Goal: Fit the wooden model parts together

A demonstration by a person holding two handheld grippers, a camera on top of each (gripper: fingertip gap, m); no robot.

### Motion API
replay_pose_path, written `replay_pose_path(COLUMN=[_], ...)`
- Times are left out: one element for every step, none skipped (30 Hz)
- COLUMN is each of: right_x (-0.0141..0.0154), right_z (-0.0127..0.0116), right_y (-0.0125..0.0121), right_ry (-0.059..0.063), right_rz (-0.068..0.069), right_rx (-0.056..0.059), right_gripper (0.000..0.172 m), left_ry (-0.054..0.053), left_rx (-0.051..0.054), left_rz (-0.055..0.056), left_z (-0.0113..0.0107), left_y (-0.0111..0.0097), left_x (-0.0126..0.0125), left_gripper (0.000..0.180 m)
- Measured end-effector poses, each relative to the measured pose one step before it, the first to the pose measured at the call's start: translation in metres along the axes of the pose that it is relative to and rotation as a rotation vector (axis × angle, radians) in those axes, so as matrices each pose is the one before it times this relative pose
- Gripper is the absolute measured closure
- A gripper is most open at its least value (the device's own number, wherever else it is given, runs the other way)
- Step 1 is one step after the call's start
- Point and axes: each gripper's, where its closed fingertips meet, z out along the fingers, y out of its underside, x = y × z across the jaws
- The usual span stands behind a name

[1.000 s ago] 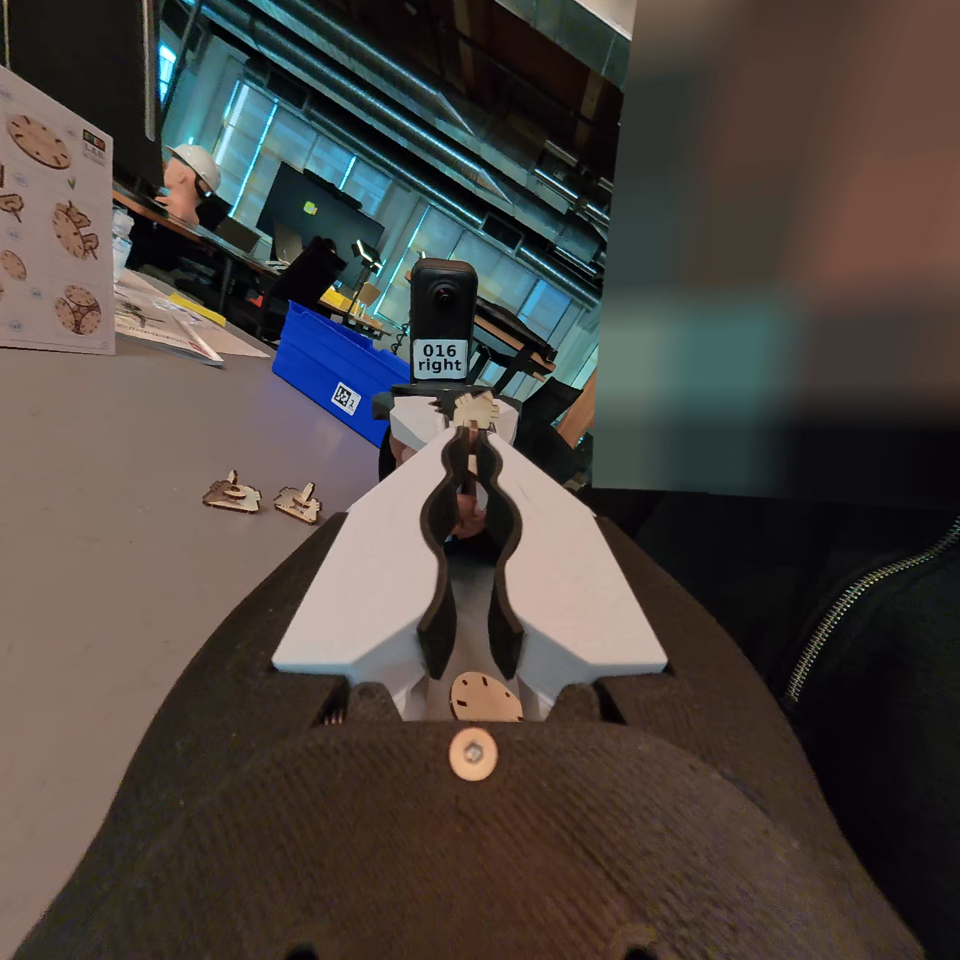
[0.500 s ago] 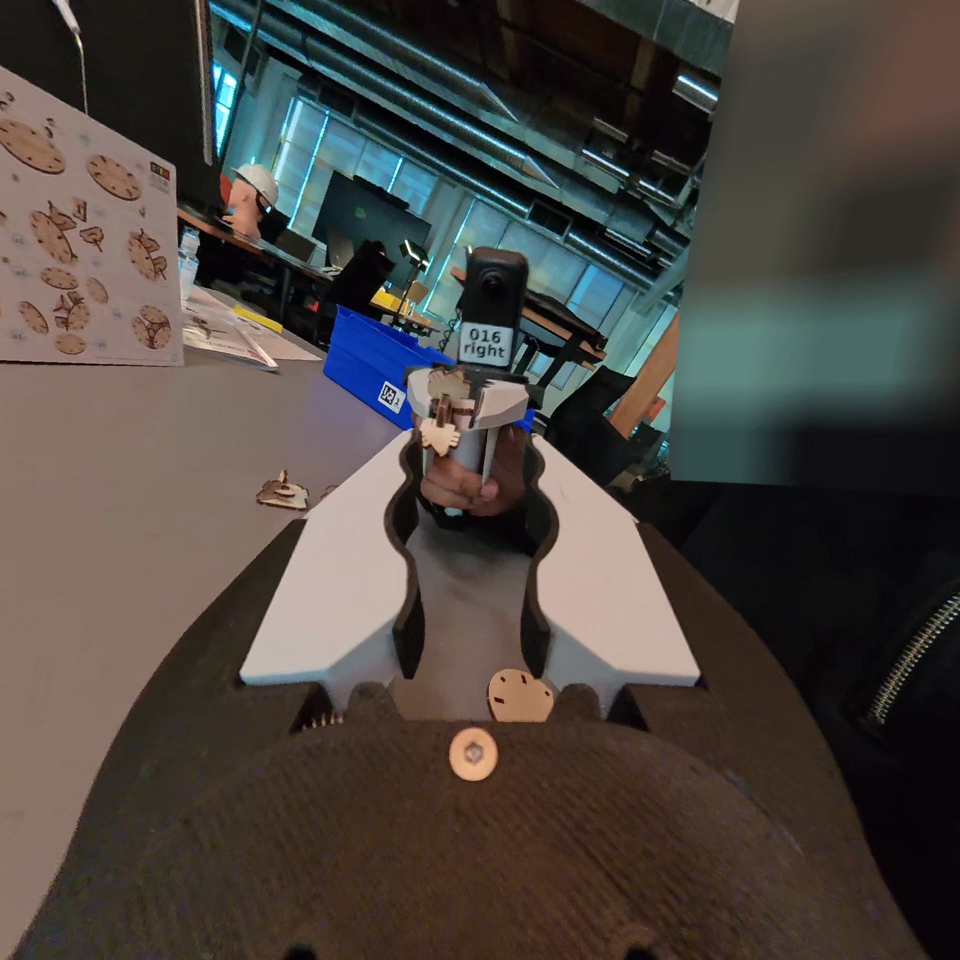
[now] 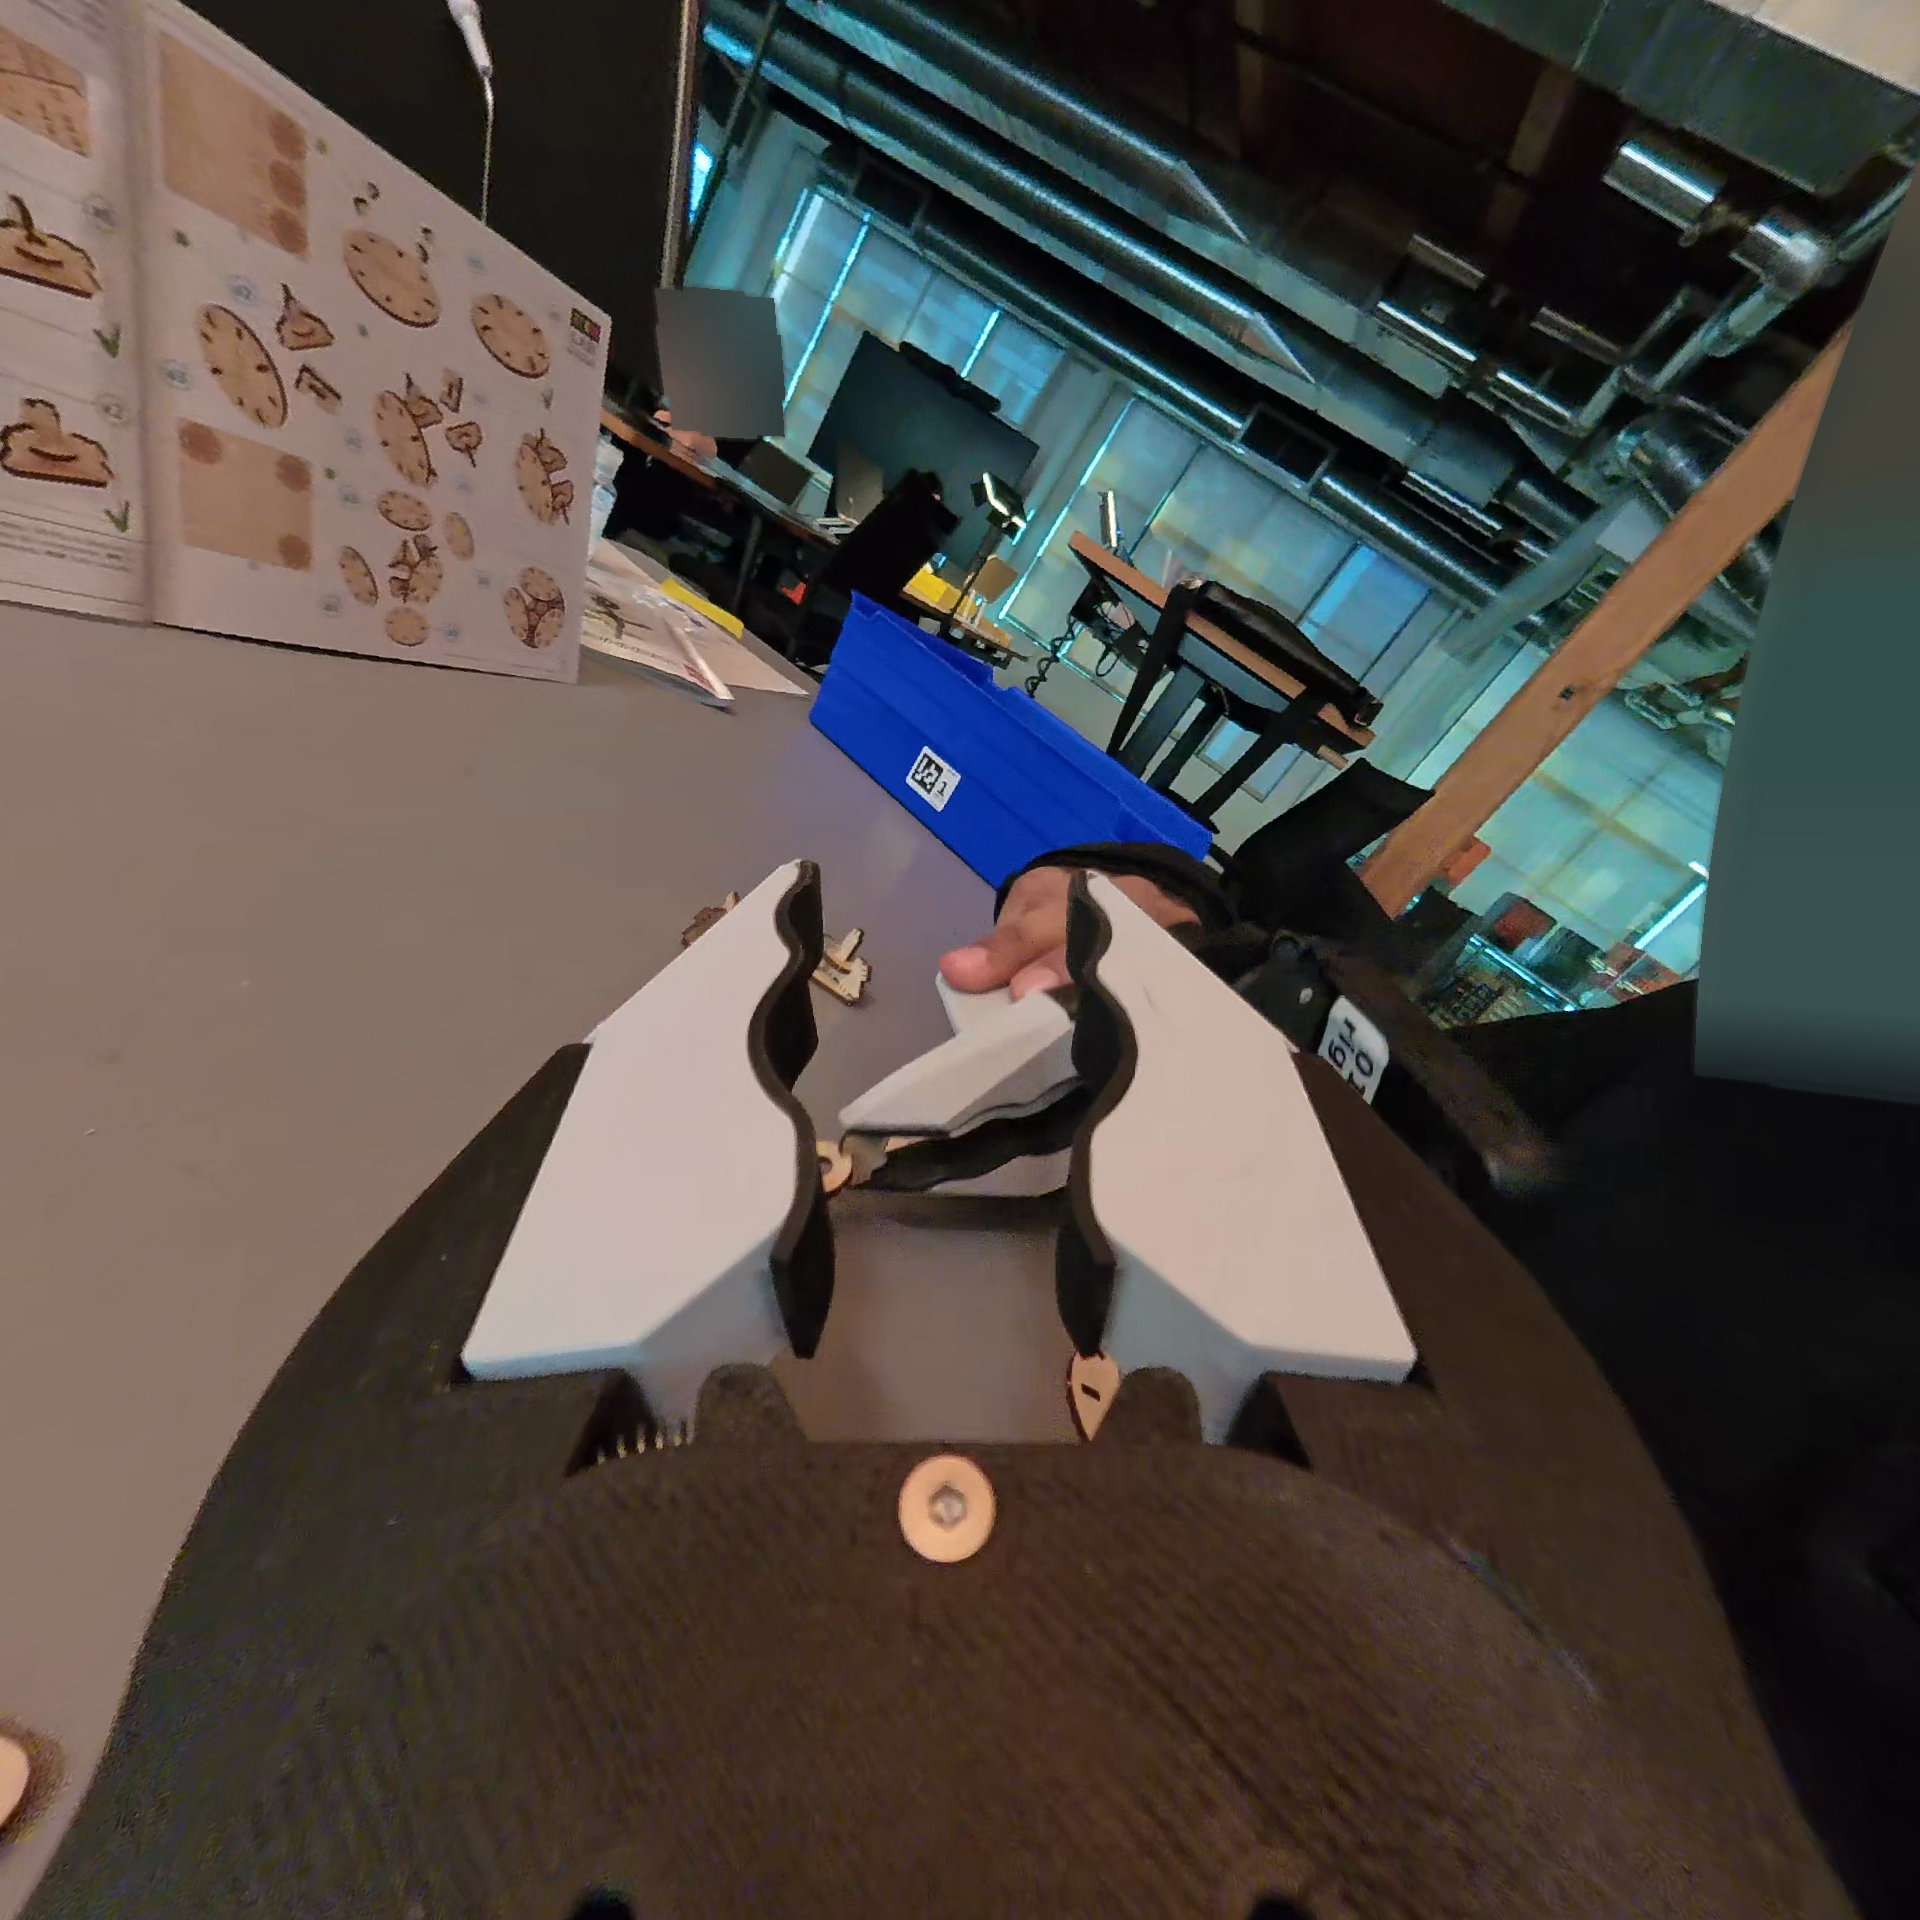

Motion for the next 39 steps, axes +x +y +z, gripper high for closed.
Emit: replay_pose_path(right_x=[-0.00490, -0.00271, -0.00140, -0.00106, -0.00131, -0.00167, -0.00106, 0.00001, 0.00029, 0.00066, 0.00095, 0.00153, 0.00187, 0.00190, 0.00170, 0.00182, 0.00186, 0.00204, 0.00218, 0.00194, 0.00121, 0.00076, 0.00039, -0.00029, -0.00078, -0.00092, -0.00111, -0.00106, -0.00068, -0.00050, -0.00043, -0.00025, -0.00058, -0.00052, -0.00027, -0.00038, -0.00075, -0.00049, 0.00041], right_z=[0.00189, 0.00083, 0.00006, -0.00040, -0.00038, -0.00035, -0.00021, -0.00048, -0.00087, -0.00136, -0.00142, -0.00127, -0.00109, -0.00093, -0.00094, -0.00129, -0.00158, -0.00194, -0.00203, -0.00189, -0.00141, -0.00098, -0.00024, 0.00024, 0.00082, 0.00108, 0.00132, 0.00136, 0.00115, 0.00087, 0.00050, 0.00017, -0.00014, -0.00027, -0.00033, -0.00023, 0.00004, 0.00021, 0.00046], right_y=[0.00026, -0.00081, -0.00114, -0.00120, -0.00084, -0.00012, 0.00015, 0.00005, -0.00024, -0.00103, -0.00168, -0.00176, -0.00166, -0.00155, -0.00090, -0.00043, -0.00027, -0.00047, -0.00066, -0.00032, 0.00011, 0.00063, 0.00108, 0.00154, 0.00163, 0.00186, 0.00196, 0.00180, 0.00178, 0.00141, 0.00072, 0.00006, -0.00025, -0.00059, -0.00070, -0.00084, -0.00082, -0.00076, -0.00030], right_ry=[-0.0077, -0.0047, -0.0053, -0.0088, -0.0121, -0.0143, -0.0104, -0.0050, -0.0061, -0.0069, -0.0102, -0.0137, -0.0190, -0.0268, -0.0337, -0.0350, -0.0320, -0.0266, -0.0198, -0.0151, -0.0145, -0.0124, -0.0095, -0.0094, -0.0094, -0.0074, -0.0049, -0.0028, 0.0009, 0.0017, 0.0011, 0.0001, -0.0038, -0.0059, -0.0068, -0.0103, -0.0153, -0.0168, -0.0118], right_rz=[-0.0409, -0.0213, -0.0069, 0.0025, 0.0075, 0.0115, 0.0159, 0.0175, 0.0188, 0.0272, 0.0422, 0.0610, 0.0804, 0.0968, 0.1038, 0.0996, 0.0885, 0.0751, 0.0618, 0.0487, 0.0365, 0.0269, 0.0191, 0.0125, 0.0080, 0.0039, -0.0011, -0.0056, -0.0085, -0.0105, -0.0099, -0.0071, -0.0048, -0.0028, -0.0004, 0.0026, 0.0053, 0.0044, -0.0016], right_rx=[-0.0151, -0.0043, 0.0018, 0.0055, 0.0073, 0.0068, 0.0060, 0.0070, 0.0100, 0.0161, 0.0217, 0.0248, 0.0273, 0.0283, 0.0246, 0.0192, 0.0173, 0.0185, 0.0192, 0.0162, 0.0111, 0.0063, 0.0011, -0.0037, -0.0061, -0.0086, -0.0113, -0.0116, -0.0109, -0.0091, -0.0049, -0.0002, 0.0029, 0.0052, 0.0073, 0.0081, 0.0068, 0.0026, -0.0043], right_gripper=[0.157, 0.157, 0.157, 0.157, 0.156, 0.156, 0.156, 0.156, 0.155, 0.153, 0.149, 0.143, 0.137, 0.129, 0.121, 0.114, 0.108, 0.104, 0.103, 0.103, 0.105, 0.108, 0.110, 0.111, 0.113, 0.113, 0.114, 0.114, 0.114, 0.114, 0.114, 0.114, 0.114, 0.115, 0.116, 0.117, 0.118, 0.119, 0.119], left_ry=[-0.0039, -0.0082, -0.0146, -0.0110, 0.0002, 0.0034, 0.0001, 0.0016, 0.0014, 0.0007, 0.0007, 0.0006, 0.0008, 0.0010, 0.0007, 0.0008, 0.0015, 0.0017, 0.0014, 0.0042, 0.0050, 0.0036, 0.0041, 0.0023, 0.0028, 0.0024, 0.0010, -0.0010, -0.0028, -0.0039, -0.0151, -0.0289, -0.0282, -0.0321, -0.0384, -0.0392, -0.0330, -0.0311, -0.0295], left_rx=[-0.0093, -0.0150, -0.0195, -0.0160, -0.0066, -0.0015, -0.0021, -0.0017, -0.0003, 0.0005, 0.0007, 0.0004, -0.0008, -0.0016, -0.0019, -0.0022, -0.0022, -0.0016, -0.0019, -0.0043, -0.0083, -0.0074, -0.0051, -0.0031, -0.0020, -0.0048, -0.0104, -0.0198, -0.0345, -0.0536, -0.0615, -0.0637, -0.0559, -0.0448, -0.0377, -0.0351, -0.0333, -0.0320, -0.0294], left_rz=[0.0009, 0.0041, 0.0057, 0.0051, 0.0009, -0.0016, -0.0038, -0.0040, -0.0038, -0.0033, -0.0029, -0.0023, -0.0018, -0.0016, -0.0014, -0.0015, -0.0023, -0.0028, -0.0035, -0.0047, -0.0060, -0.0066, -0.0063, -0.0058, -0.0042, -0.0019, 0.0005, 0.0023, 0.0034, 0.0070, 0.0139, 0.0227, 0.0357, 0.0440, 0.0456, 0.0406, 0.0374, 0.0340, 0.0282], left_z=[0.00027, 0.00042, 0.00051, 0.00042, 0.00018, 0.00018, 0.00020, 0.00009, -0.00003, -0.00011, -0.00002, -0.00005, 0.00008, 0.00017, 0.00015, 0.00020, 0.00019, 0.00009, 0.00007, 0.00018, 0.00017, 0.00008, -0.00011, -0.00019, -0.00003, 0.00007, 0.00025, 0.00064, 0.00118, 0.00175, 0.00184, 0.00177, 0.00156, 0.00124, 0.00106, 0.00106, 0.00133, 0.00119, 0.00121], left_y=[0.00121, 0.00204, 0.00260, 0.00209, 0.00076, 0.00023, 0.00038, 0.00023, 0.00008, -0.00005, -0.00013, -0.00008, 0.00013, 0.00025, 0.00028, 0.00028, 0.00037, 0.00020, 0.00024, 0.00051, 0.00100, 0.00078, 0.00055, 0.00023, 0.00020, 0.00050, 0.00120, 0.00237, 0.00417, 0.00656, 0.00754, 0.00789, 0.00682, 0.00540, 0.00465, 0.00464, 0.00482, 0.00481, 0.00457], left_x=[-0.00094, -0.00144, -0.00256, -0.00192, -0.00016, 0.00041, -0.00036, -0.00007, -0.00023, -0.00018, -0.00011, -0.00015, -0.00011, -0.00009, 0.00002, -0.00002, 0.00007, 0.00003, -0.00014, 0.00003, -0.00005, -0.00031, -0.00026, -0.00043, -0.00013, 0.00005, 0.00007, -0.00004, -0.00026, -0.00036, -0.00144, -0.00275, -0.00141, -0.00107, -0.00153, -0.00142, -0.00040, 0.00007, -0.00003], left_gripper=[0.133, 0.133, 0.133, 0.133, 0.133, 0.133, 0.133, 0.133, 0.133, 0.133, 0.133, 0.133, 0.133, 0.133, 0.134, 0.134, 0.134, 0.134, 0.134, 0.134, 0.134, 0.134, 0.134, 0.134, 0.134, 0.135, 0.135, 0.136, 0.136, 0.135, 0.135, 0.135, 0.135, 0.134, 0.135, 0.135, 0.135, 0.135, 0.135])
